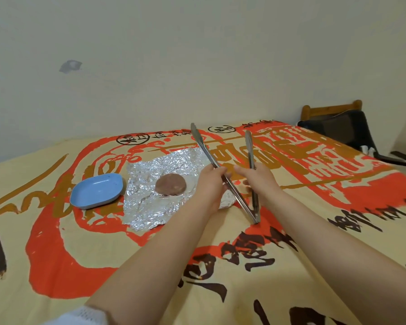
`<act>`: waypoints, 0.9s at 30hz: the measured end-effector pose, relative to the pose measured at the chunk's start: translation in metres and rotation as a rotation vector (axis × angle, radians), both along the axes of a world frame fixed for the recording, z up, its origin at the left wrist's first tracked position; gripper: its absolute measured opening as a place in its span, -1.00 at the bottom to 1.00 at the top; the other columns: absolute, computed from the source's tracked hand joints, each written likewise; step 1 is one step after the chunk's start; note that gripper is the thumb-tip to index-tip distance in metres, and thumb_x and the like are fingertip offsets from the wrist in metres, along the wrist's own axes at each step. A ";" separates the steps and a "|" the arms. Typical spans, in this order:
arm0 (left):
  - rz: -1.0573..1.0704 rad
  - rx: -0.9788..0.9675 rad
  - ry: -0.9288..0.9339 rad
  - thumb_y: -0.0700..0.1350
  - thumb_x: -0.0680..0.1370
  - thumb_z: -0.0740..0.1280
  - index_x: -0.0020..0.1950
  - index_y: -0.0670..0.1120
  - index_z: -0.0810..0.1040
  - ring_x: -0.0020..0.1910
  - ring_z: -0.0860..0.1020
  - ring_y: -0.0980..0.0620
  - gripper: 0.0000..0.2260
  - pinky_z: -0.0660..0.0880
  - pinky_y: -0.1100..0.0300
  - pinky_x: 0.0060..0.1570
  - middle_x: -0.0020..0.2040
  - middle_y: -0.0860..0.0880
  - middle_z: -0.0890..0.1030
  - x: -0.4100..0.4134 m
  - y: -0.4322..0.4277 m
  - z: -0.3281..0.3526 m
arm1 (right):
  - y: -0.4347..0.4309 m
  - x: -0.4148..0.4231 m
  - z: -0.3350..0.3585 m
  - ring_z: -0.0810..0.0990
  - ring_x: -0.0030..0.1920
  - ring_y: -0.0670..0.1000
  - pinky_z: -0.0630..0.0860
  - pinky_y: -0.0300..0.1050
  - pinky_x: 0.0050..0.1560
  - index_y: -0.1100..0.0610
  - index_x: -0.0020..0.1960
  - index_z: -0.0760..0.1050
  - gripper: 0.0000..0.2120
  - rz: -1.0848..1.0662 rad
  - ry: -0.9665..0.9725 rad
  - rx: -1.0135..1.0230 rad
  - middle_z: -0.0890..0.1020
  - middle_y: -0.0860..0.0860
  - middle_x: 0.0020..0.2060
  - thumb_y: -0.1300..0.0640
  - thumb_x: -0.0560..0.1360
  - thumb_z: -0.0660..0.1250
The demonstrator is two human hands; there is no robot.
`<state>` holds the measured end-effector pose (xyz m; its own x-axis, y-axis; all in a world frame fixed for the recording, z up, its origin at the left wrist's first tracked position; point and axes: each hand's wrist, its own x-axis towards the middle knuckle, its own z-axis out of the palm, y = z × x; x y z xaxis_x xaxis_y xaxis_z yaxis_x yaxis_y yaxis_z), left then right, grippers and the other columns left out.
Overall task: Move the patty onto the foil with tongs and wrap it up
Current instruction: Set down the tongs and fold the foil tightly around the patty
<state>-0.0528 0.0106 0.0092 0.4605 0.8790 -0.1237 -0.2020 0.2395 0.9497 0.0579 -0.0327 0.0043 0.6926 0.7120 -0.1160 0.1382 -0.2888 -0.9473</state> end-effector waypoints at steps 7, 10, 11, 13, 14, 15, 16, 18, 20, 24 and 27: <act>-0.066 0.026 0.091 -0.27 0.58 0.16 -0.17 -0.12 0.51 -0.26 0.46 -0.01 -0.80 0.41 0.15 -0.15 -0.29 -0.06 0.50 0.037 -0.015 -0.008 | -0.010 0.040 -0.013 0.58 -0.15 0.11 0.58 -0.03 -0.17 0.23 0.31 0.42 -0.64 -0.308 0.212 0.151 0.56 0.17 -0.06 0.39 0.56 0.08; -0.125 0.014 0.093 -0.30 0.57 0.16 -0.12 -0.18 0.58 -0.18 0.53 -0.03 -0.79 0.44 0.18 -0.12 -0.23 -0.06 0.61 0.048 -0.023 -0.016 | -0.012 0.053 -0.022 0.58 -0.05 0.12 0.58 0.16 0.09 0.23 0.24 0.46 -0.70 -0.383 0.192 0.148 0.52 0.06 -0.16 0.39 0.56 0.13; -0.146 0.016 0.093 -0.31 0.57 0.16 -0.04 -0.22 0.60 -0.15 0.55 -0.03 -0.79 0.45 0.20 -0.12 -0.17 -0.08 0.63 0.051 -0.025 -0.018 | -0.013 0.057 -0.025 0.58 -0.05 0.12 0.58 0.17 0.10 0.24 0.24 0.47 -0.71 -0.401 0.177 0.135 0.50 0.04 -0.19 0.38 0.56 0.16; -0.162 0.021 0.119 -0.31 0.57 0.15 0.10 -0.28 0.58 -0.07 0.57 -0.06 -0.77 0.50 0.18 -0.06 -0.05 -0.15 0.62 0.057 -0.029 -0.022 | -0.015 0.063 -0.032 0.58 -0.07 0.12 0.60 0.11 0.03 0.23 0.28 0.48 -0.70 -0.423 0.150 0.113 0.50 0.02 -0.20 0.35 0.57 0.18; -0.159 0.020 0.140 -0.31 0.57 0.16 0.12 -0.29 0.57 -0.04 0.58 -0.08 -0.77 0.51 0.14 0.00 -0.01 -0.19 0.62 0.059 -0.031 -0.023 | -0.017 0.066 -0.035 0.57 -0.09 0.12 0.59 0.05 -0.07 0.22 0.30 0.47 -0.68 -0.431 0.130 0.104 0.52 0.02 -0.18 0.33 0.57 0.19; -0.161 0.016 0.144 -0.30 0.57 0.17 0.11 -0.29 0.57 -0.02 0.58 -0.09 -0.78 0.51 0.11 0.04 0.00 -0.21 0.61 0.062 -0.031 -0.026 | -0.018 0.068 -0.038 0.55 -0.12 0.10 0.55 0.00 -0.18 0.20 0.32 0.47 -0.66 -0.439 0.102 0.092 0.53 0.01 -0.13 0.33 0.58 0.18; -0.172 0.016 0.145 -0.30 0.57 0.18 0.06 -0.28 0.57 -0.07 0.59 -0.07 -0.81 0.51 0.14 0.01 -0.03 -0.20 0.61 0.064 -0.032 -0.028 | -0.019 0.070 -0.041 0.53 -0.13 0.09 0.48 -0.03 -0.24 0.18 0.35 0.45 -0.65 -0.446 0.074 0.078 0.53 0.02 -0.08 0.32 0.58 0.18; -0.194 0.012 0.148 -0.29 0.57 0.17 -0.03 -0.23 0.56 -0.23 0.57 0.02 -0.84 0.50 0.21 -0.14 -0.15 -0.15 0.59 0.067 -0.034 -0.029 | -0.021 0.074 -0.046 0.49 -0.11 0.10 0.41 -0.05 -0.24 0.17 0.36 0.44 -0.63 -0.466 0.046 0.051 0.52 0.05 0.01 0.33 0.58 0.16; -0.195 -0.014 0.150 -0.28 0.56 0.18 -0.01 -0.25 0.57 -0.20 0.61 -0.03 -0.82 0.54 0.11 -0.05 -0.12 -0.19 0.62 0.070 -0.037 -0.030 | -0.021 0.076 -0.050 0.48 -0.07 0.12 0.41 -0.04 -0.20 0.18 0.34 0.45 -0.63 -0.490 0.052 0.032 0.55 0.10 0.08 0.34 0.58 0.14; -0.199 -0.043 0.165 -0.27 0.57 0.16 0.10 -0.28 0.54 -0.08 0.60 -0.17 -0.78 0.53 -0.09 0.14 -0.07 -0.25 0.62 0.073 -0.040 -0.032 | -0.019 0.075 -0.057 0.53 0.04 0.18 0.44 -0.02 -0.14 0.17 0.39 0.40 -0.59 -0.508 0.037 0.017 0.56 0.15 0.20 0.35 0.56 0.13; -0.215 -0.014 0.164 -0.28 0.56 0.15 0.06 -0.27 0.54 -0.12 0.59 -0.15 -0.80 0.55 -0.01 0.03 -0.12 -0.23 0.60 0.072 -0.039 -0.035 | -0.017 0.074 -0.059 0.53 0.15 0.20 0.50 0.00 -0.08 0.15 0.44 0.34 -0.54 -0.504 -0.009 -0.004 0.52 0.14 0.29 0.36 0.56 0.13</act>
